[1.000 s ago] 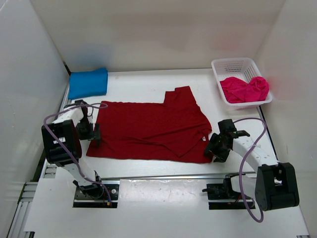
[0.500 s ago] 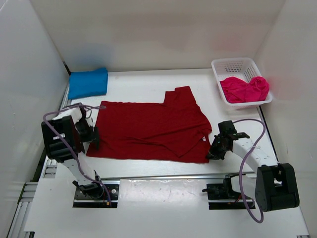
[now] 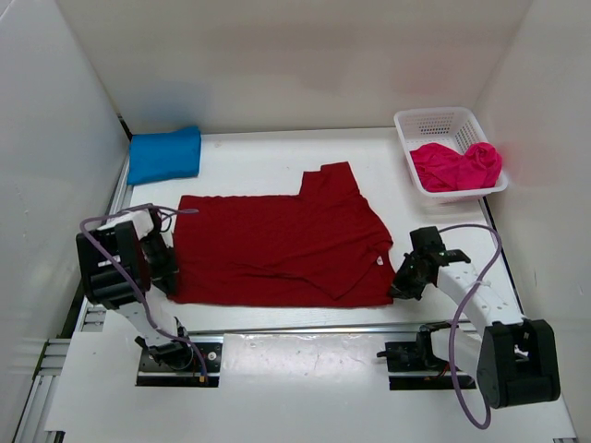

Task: Fold and stack the t-shirts
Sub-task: Fold the flattened tshirt in 1/3 of the way

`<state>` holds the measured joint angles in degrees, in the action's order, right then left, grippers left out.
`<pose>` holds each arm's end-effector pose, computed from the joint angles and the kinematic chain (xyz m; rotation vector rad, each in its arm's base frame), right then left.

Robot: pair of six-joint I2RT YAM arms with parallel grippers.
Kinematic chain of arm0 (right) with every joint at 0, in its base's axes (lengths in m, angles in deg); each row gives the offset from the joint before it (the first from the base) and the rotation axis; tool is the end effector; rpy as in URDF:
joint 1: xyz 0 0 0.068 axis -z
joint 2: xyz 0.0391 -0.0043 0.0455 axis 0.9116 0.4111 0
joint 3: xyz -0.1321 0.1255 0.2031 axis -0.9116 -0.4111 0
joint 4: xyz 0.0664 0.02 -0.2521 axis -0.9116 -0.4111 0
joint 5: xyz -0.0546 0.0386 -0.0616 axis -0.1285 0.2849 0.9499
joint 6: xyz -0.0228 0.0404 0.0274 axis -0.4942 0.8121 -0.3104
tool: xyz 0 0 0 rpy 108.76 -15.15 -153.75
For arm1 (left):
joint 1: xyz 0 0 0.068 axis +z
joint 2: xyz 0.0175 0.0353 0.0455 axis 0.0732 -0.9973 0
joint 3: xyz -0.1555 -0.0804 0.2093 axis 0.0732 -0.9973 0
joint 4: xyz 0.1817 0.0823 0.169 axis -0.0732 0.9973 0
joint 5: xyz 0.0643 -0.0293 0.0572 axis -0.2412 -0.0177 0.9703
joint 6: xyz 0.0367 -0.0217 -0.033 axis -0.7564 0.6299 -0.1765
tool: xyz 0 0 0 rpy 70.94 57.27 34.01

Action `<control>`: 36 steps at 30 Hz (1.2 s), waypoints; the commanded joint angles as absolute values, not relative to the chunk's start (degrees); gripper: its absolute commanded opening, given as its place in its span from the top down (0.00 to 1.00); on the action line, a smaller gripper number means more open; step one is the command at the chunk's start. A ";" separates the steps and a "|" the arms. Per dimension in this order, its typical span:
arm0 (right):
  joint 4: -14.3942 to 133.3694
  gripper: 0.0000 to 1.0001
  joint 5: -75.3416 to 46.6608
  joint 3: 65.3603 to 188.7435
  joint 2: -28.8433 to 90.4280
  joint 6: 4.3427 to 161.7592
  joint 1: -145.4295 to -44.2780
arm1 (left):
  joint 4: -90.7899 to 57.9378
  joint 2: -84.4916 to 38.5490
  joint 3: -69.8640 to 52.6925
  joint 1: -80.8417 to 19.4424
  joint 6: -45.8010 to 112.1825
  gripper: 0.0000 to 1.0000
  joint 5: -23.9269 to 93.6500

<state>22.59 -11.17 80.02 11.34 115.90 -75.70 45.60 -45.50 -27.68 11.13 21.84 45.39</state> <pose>0.1662 0.0319 0.1594 0.7115 2.7594 0.3062 0.2354 0.0660 0.1388 0.3826 -2.8551 -0.0075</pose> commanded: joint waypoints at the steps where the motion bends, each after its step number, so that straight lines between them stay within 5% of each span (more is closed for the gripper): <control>1: 18.08 0.89 -8.11 80.95 8.69 118.15 -75.39 | 41.58 -40.48 -28.64 12.06 21.61 0.60 53.13; 2: 18.07 0.56 -7.58 80.95 7.29 118.16 -75.39 | 41.58 -39.77 -28.64 12.06 21.61 0.25 55.84; 3: 17.29 0.48 -6.97 81.47 6.58 118.16 -75.39 | 40.62 -38.98 -28.11 12.06 21.61 0.11 57.78; 6: 14.04 0.43 -3.46 86.03 3.95 116.50 -75.39 | 37.72 -33.89 -25.31 10.83 21.61 0.08 65.06; 12: 13.75 0.51 -2.98 97.73 8.22 108.69 -76.01 | 30.94 -21.41 -17.22 -8.29 21.61 0.09 69.84; 16: 17.10 0.63 -12.64 103.17 19.12 105.15 -76.01 | 30.33 -18.67 -18.87 -41.26 21.61 0.16 72.03; 23: 22.28 0.65 -16.71 106.79 32.68 104.01 -76.01 | 25.15 -38.40 -12.67 -70.87 21.61 0.19 65.99; 30: 24.75 0.63 -17.24 105.65 35.14 104.54 -75.39 | 20.14 -55.12 1.32 -75.66 21.61 0.25 59.13; 36: 25.28 0.63 -17.86 107.76 37.42 104.54 -74.87 | 20.13 -57.34 1.52 -77.33 21.61 0.39 57.01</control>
<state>24.27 -16.37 105.39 36.19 105.56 -75.46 21.07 -58.89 0.72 -76.45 21.49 59.11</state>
